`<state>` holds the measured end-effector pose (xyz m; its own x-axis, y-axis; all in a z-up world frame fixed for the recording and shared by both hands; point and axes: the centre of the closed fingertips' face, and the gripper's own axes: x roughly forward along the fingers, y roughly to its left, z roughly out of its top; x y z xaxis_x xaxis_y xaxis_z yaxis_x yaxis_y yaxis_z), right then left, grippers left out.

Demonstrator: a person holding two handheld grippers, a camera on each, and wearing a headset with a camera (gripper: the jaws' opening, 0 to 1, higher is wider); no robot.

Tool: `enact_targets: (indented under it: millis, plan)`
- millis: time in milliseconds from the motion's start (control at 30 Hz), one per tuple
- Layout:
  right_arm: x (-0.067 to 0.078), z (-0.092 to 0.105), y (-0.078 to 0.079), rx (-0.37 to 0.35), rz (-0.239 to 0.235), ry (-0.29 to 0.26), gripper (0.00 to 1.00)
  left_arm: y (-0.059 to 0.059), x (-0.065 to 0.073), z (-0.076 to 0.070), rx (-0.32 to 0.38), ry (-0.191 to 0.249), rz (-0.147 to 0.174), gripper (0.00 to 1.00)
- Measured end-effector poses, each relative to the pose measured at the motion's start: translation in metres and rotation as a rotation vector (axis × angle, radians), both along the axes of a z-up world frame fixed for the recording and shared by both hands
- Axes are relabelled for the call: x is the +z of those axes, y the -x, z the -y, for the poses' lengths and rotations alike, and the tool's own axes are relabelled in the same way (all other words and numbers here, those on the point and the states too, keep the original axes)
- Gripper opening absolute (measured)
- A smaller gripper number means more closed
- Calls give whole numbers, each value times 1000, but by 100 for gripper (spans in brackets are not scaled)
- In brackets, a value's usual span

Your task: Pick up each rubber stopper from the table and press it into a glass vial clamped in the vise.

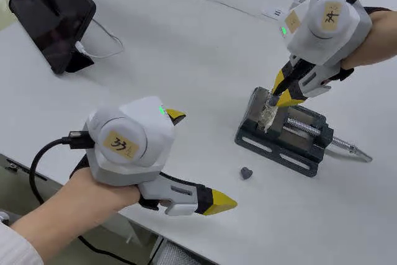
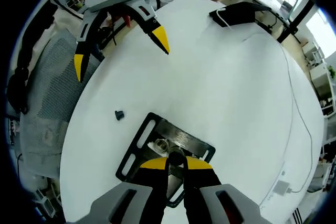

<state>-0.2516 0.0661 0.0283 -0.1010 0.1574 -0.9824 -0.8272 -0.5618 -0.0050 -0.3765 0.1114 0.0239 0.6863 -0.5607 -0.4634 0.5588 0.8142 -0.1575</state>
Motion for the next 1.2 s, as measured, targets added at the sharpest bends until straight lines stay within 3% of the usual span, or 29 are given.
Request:
enact_targets:
  millis: [300,467,533,800,1200]
  plan:
    - [-1,-2,-1,-74,6,43,5,-1,-2,1,1,6,-5,99]
    - [-1,-2,-2,-162,-3,70,4,-3,-2,4,-5,13,-5,99]
    - [-2,-3,-2,-166,-1,82,4,-3,-3,5,-8,13,-4,99]
    - [-2,-3,-1,-289,25,133,4,-5,-4,10,-17,19,-6,99]
    - [-2,-3,-3,-252,3,81,6,-5,-2,10,-23,19,-4,99]
